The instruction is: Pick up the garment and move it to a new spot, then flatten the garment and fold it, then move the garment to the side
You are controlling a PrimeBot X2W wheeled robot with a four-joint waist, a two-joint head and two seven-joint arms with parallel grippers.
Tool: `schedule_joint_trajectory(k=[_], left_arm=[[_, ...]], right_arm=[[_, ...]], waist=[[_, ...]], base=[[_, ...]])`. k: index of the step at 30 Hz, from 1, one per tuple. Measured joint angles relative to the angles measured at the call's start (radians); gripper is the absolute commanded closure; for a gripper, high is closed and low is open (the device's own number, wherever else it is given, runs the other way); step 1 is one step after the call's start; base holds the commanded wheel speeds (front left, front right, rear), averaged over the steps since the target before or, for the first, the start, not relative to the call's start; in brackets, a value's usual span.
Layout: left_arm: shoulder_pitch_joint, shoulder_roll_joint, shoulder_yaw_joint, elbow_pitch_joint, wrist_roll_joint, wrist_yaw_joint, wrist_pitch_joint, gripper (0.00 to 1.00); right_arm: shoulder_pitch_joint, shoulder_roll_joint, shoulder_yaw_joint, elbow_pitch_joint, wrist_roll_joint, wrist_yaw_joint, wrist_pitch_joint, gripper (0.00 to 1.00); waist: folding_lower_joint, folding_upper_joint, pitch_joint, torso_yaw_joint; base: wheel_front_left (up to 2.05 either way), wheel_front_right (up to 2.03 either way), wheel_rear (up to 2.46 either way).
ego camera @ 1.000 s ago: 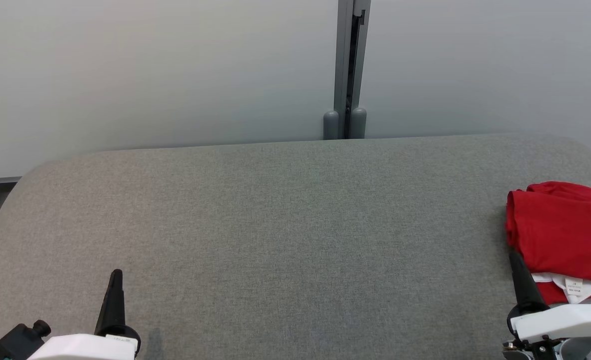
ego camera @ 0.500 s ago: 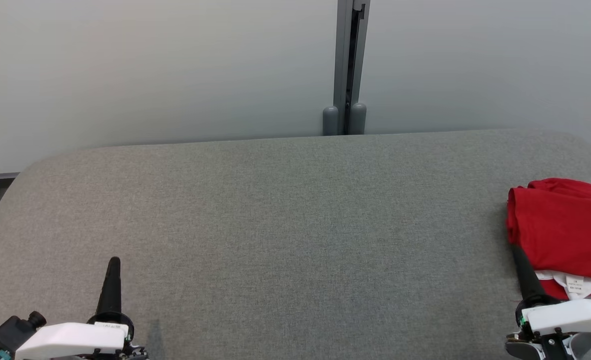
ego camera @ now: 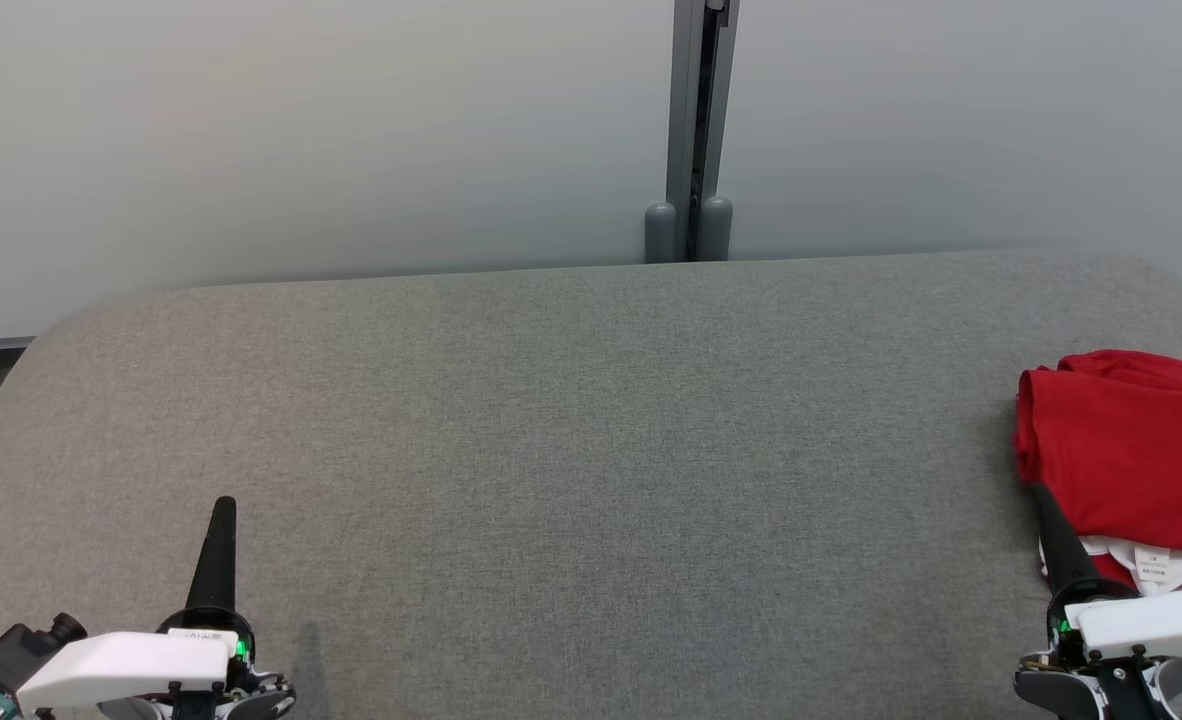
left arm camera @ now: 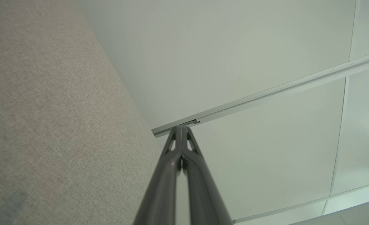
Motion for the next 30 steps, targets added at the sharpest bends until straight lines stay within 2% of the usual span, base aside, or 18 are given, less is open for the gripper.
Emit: schedule_joint_trajectory(k=[30], left_arm=[[-0.04,0.002,0.013,-0.008,-0.219,-0.003,0.061,1.0]], right_arm=[[-0.018,0.007,-0.037,-0.014,0.226,0.0,0.061,1.0]], waist=[[0.0,0.0,0.027,-0.003]], base=[[0.0,0.0,0.0]])
